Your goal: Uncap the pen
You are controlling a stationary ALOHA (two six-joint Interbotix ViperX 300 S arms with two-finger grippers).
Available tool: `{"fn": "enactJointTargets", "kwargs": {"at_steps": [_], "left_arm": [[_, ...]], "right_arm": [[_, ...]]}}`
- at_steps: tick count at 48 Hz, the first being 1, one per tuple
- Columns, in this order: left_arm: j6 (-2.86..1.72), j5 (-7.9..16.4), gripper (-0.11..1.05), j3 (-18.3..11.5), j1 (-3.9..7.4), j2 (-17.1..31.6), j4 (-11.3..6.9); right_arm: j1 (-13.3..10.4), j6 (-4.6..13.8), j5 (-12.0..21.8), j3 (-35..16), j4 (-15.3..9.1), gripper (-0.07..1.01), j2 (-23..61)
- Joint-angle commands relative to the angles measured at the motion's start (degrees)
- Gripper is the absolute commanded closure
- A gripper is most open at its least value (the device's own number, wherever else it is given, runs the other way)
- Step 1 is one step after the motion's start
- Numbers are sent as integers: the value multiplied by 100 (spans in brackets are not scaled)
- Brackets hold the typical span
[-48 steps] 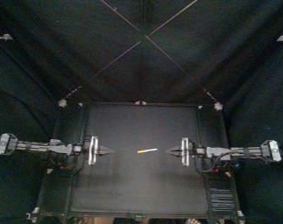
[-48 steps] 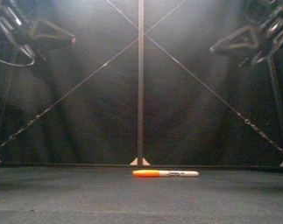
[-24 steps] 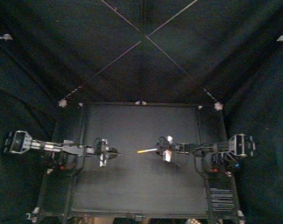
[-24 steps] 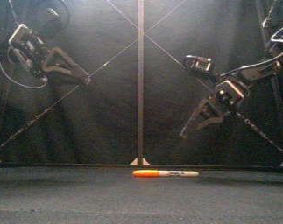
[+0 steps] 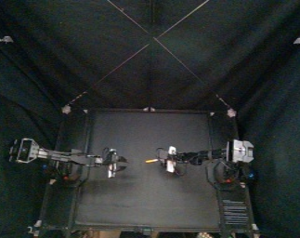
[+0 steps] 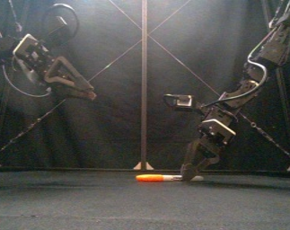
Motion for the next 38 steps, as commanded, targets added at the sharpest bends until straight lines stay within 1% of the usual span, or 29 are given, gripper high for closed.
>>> {"fn": "enactJointTargets", "kwargs": {"at_steps": [1, 5, 10, 14, 17, 18, 20, 24, 26, 27, 33, 34, 38], "left_arm": [[18, 97, 22, -378, 105, 308, 18], [18, 343, 22, -633, 176, 606, 35], [18, 817, 22, -993, 264, 1011, 88], [18, 1134, 22, -1222, 352, 1274, 158], [18, 1292, 22, -1345, 413, 1441, 229], [9, 1336, 22, -1397, 439, 1494, 237], [9, 1389, 22, -1468, 492, 1591, 264], [9, 1433, 22, -1564, 562, 1705, 290], [18, 1441, 22, -1591, 580, 1740, 316], [9, 1441, 22, -1608, 589, 1767, 334], [18, 1468, 21, -1652, 589, 1828, 431], [9, 1477, 20, -1652, 580, 1846, 448], [9, 1477, 15, -1652, 545, 1872, 475]], "right_arm": [[-44, 35, 26, -70, -62, 41, -167], [-26, 35, 35, -149, -53, 41, -352], [18, 44, 53, -281, -62, 41, -510], [105, 35, 158, -396, -62, 41, -545], [185, 18, 237, -475, -62, 41, -545], [220, 18, 264, -501, -70, 41, -545], [272, 18, 308, -536, -79, 41, -545], [334, 26, 369, -589, -88, 41, -545], [352, 35, 378, -589, -97, 41, -545], [369, 35, 378, -598, -97, 41, -545], [431, 35, 378, -633, -88, 41, -545], [431, 35, 378, -642, -88, 41, -545], [439, 35, 378, -642, -97, 41, -545]]}}
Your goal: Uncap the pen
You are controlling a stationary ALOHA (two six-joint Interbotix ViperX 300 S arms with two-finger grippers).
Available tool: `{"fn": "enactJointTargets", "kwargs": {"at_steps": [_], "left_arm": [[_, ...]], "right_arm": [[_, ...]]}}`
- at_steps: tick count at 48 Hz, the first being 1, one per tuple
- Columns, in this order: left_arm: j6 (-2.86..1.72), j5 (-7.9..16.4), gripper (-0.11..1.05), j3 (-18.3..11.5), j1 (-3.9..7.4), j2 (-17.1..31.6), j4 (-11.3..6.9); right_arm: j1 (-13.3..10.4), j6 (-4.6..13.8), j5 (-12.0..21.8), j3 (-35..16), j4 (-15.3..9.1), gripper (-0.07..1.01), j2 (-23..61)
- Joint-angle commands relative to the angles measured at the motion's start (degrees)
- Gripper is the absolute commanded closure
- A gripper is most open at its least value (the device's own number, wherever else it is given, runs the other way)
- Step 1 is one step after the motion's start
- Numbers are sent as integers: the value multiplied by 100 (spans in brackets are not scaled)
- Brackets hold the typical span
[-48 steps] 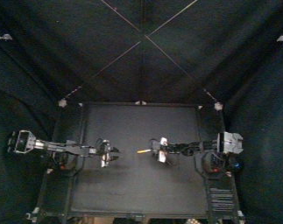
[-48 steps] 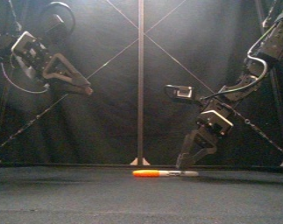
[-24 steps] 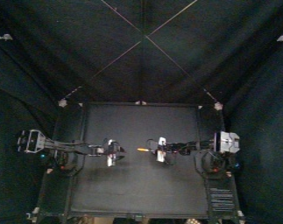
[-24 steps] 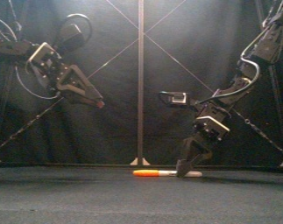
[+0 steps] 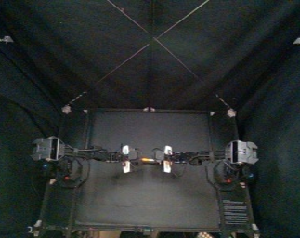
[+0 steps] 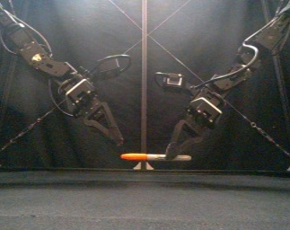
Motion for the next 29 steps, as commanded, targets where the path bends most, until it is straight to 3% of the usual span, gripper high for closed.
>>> {"fn": "enactJointTargets", "kwargs": {"at_steps": [1, 11, 19, 29], "left_arm": [[-18, -9, 13, -132, -18, -9, 53], [-9, 0, 1, -202, -44, 114, 53], [-9, 26, 2, -519, -26, 492, 114], [0, 343, 10, -765, -18, 721, 211]], "right_arm": [[0, 18, -18, -114, 0, 41, -193], [0, 9, -18, -123, 0, 41, -193], [9, -18, -18, -167, 0, 41, -193], [18, -26, -18, -167, 9, 41, -193]]}}
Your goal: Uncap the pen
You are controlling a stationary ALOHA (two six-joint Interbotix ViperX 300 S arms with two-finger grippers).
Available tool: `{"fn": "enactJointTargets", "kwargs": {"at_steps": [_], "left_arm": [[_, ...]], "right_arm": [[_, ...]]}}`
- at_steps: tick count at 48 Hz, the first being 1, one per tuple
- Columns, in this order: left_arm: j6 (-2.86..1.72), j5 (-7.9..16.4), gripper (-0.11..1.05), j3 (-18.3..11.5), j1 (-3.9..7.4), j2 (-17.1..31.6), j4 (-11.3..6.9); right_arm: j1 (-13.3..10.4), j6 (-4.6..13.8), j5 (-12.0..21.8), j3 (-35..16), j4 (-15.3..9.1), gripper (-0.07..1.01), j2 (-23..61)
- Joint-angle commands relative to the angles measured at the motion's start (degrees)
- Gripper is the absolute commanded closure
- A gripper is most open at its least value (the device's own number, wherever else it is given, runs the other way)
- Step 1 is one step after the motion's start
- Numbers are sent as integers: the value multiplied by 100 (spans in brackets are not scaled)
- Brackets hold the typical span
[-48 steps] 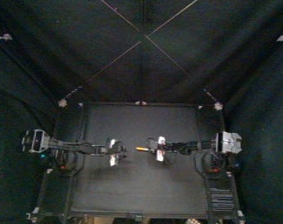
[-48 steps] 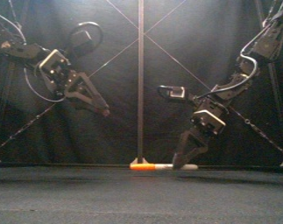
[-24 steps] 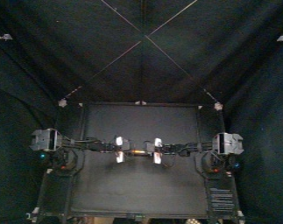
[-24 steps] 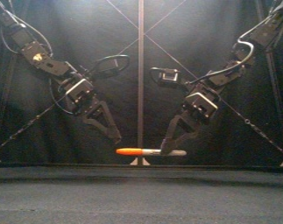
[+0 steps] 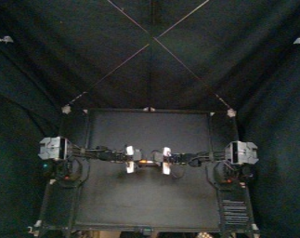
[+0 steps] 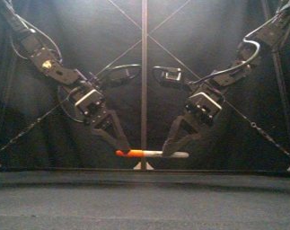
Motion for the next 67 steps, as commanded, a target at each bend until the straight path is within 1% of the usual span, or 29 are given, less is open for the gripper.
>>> {"fn": "enactJointTargets", "kwargs": {"at_steps": [1, 6, 10, 15, 16, 21, 28, 31, 33, 36, 38, 40, 46, 50, 54, 58, 60, 64, 65, 67], "left_arm": [[0, 70, 12, -185, 18, -26, 53], [0, 79, 25, -185, 26, -26, 88], [0, 79, 39, -176, 44, -26, 105], [0, 79, 49, -158, 62, -35, 114], [-9, 79, 50, -141, 70, -35, 114], [-9, 53, 50, -35, 123, -105, 114], [-18, -62, 50, 281, 211, -325, 114], [-18, -185, 50, 457, 246, -457, 105], [-9, -316, 50, 580, 299, -545, 105], [-9, -527, 50, 800, 360, -721, 105], [0, -633, 50, 914, 378, -826, 114], [0, -668, 50, 993, 387, -896, 114], [0, -677, 50, 1239, 422, -1143, 158], [0, -694, 50, 1389, 422, -1274, 158], [0, -712, 50, 1485, 422, -1415, 158], [0, -721, 50, 1591, 431, -1591, 158], [0, -729, 50, 1661, 431, -1670, 158], [-18, -738, 50, 1784, 431, -1828, 149], [-9, -756, 50, 1819, 431, -1881, 149], [-18, -791, 50, 1863, 439, -1925, 149]], "right_arm": [[0, -9, -18, -114, 0, 41, -193], [0, -9, -18, -105, 0, 41, -193], [0, -9, -18, -105, 0, 41, -193], [0, 0, -18, -70, 0, 41, -193], [0, 0, -18, -62, 0, 41, -202], [-18, 18, -18, 26, 0, 41, -220], [-35, 35, -53, 246, 18, 41, -396], [-35, 35, -105, 378, 35, 41, -510], [-35, 44, -158, 475, 44, 41, -606], [-35, 44, -246, 606, 97, 41, -738], [-44, 44, -325, 712, 132, 41, -844], [-53, 44, -387, 817, 158, 41, -940], [-123, 44, -571, 1143, 229, 41, -1266], [-158, 44, -694, 1380, 272, 41, -1512], [-185, 44, -800, 1573, 325, 41, -1749], [-193, 44, -949, 1705, 325, 41, -1916], [-193, 35, -1063, 1767, 325, 41, -1978], [-193, 35, -1310, 1881, 308, 41, -1995], [-193, 35, -1380, 1916, 308, 41, -1995], [-193, 35, -1494, 1960, 308, 41, -1995]]}}
